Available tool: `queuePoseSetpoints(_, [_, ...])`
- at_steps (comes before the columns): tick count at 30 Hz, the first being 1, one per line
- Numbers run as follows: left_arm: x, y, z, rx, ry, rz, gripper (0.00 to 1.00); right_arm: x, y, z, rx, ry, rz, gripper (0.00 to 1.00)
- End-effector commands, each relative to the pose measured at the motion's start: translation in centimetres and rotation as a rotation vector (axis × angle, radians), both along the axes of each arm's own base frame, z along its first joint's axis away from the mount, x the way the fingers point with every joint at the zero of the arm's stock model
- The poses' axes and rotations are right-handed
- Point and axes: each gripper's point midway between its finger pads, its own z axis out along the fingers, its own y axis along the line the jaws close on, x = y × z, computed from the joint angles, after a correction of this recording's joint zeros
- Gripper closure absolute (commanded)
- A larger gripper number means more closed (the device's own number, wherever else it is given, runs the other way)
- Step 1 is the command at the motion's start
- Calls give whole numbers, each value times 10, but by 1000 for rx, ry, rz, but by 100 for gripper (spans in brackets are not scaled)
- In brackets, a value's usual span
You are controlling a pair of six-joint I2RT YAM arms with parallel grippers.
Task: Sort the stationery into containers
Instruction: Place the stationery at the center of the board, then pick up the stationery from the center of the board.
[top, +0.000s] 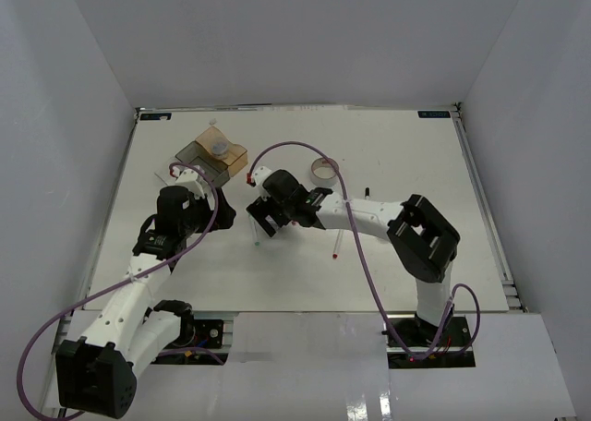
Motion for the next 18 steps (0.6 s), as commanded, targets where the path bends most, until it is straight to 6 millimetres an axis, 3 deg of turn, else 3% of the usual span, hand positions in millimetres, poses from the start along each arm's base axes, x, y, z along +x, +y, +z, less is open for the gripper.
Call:
queuePoseSetpoints(1, [4,-3,14,-19,-17,1,2,-3,-5,63,88,-78,-9,5])
queuePoseSetpoints(2, [6,-5,20,-25,-24,-6,2,-4,-11,67,85,-83,-18,2])
queuePoseSetpoints(3, [6,-6,20,-28,-12,-7,2,-7,-20,88,110,-111,-30,1])
queuePoseSetpoints(4, [8,-8,22,-33,-9,-11,2,-9,-35,84,84,-123,-57,5])
queuePoseSetpoints(5, [9,-13,29,-41,-14,-27,2,-11,-46,103,110,-155,-75,9])
queuePoseSetpoints(7, [13,-20,28,-48,11,-40,2,-15,-75,99,62,-179,-129,10])
queuePoseSetpoints(8, [15,-23,29,-47,21,-46,2,-19,-87,116,85,-204,-150,10])
queuePoseSetpoints(12, [26,-57,37,-9,27,-99,2,-28,-144,129,75,-253,-290,10])
queuePoseSetpoints(13, [29,-65,26,15,61,-107,2,-31,-155,130,71,-258,-311,10])
queuePoseSetpoints(18, [43,-94,10,102,99,-109,2,-44,-215,135,128,-305,-442,10])
